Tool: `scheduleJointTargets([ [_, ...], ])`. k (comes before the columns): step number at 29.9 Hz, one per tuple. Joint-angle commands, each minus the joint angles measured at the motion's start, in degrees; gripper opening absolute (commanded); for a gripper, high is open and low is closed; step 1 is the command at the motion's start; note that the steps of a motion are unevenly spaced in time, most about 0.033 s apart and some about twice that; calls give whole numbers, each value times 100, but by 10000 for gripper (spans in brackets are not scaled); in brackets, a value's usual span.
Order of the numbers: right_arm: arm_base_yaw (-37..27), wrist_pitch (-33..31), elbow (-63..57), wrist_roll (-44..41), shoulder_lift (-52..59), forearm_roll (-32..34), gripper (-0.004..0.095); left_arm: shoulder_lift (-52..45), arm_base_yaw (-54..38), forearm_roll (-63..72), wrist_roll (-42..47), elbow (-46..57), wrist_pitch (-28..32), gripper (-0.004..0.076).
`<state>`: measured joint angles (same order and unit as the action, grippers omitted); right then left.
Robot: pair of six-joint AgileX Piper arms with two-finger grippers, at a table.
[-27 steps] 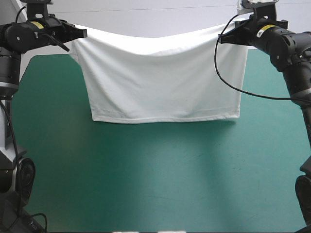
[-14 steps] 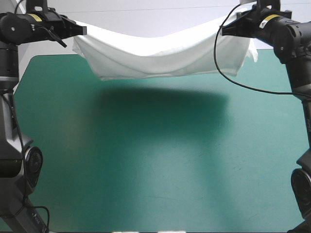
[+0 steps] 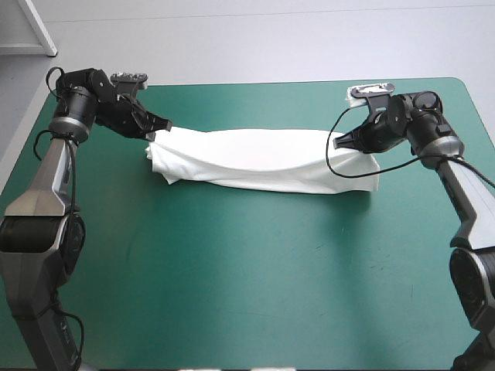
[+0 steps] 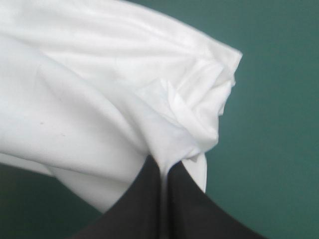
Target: Fold the cloth
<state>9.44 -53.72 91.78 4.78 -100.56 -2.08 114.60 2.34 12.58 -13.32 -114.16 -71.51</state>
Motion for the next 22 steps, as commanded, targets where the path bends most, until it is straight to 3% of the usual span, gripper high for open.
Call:
scheduleJointTargets([
  [1,-29,147,-469,94,754,-231,-18,-1076,26,22,-26,955,192,-10],
  [6,-29,-414,-1255,128,1353,-309,-18,-2401,26,98,74,2902,732,-10],
  [11,-29,-1314,-1973,191,1952,-519,-18,-3690,26,109,162,4595,665,-10],
  [22,-29,-1481,-3888,328,3402,-877,-18,-5346,26,-50,422,6563,147,-10],
])
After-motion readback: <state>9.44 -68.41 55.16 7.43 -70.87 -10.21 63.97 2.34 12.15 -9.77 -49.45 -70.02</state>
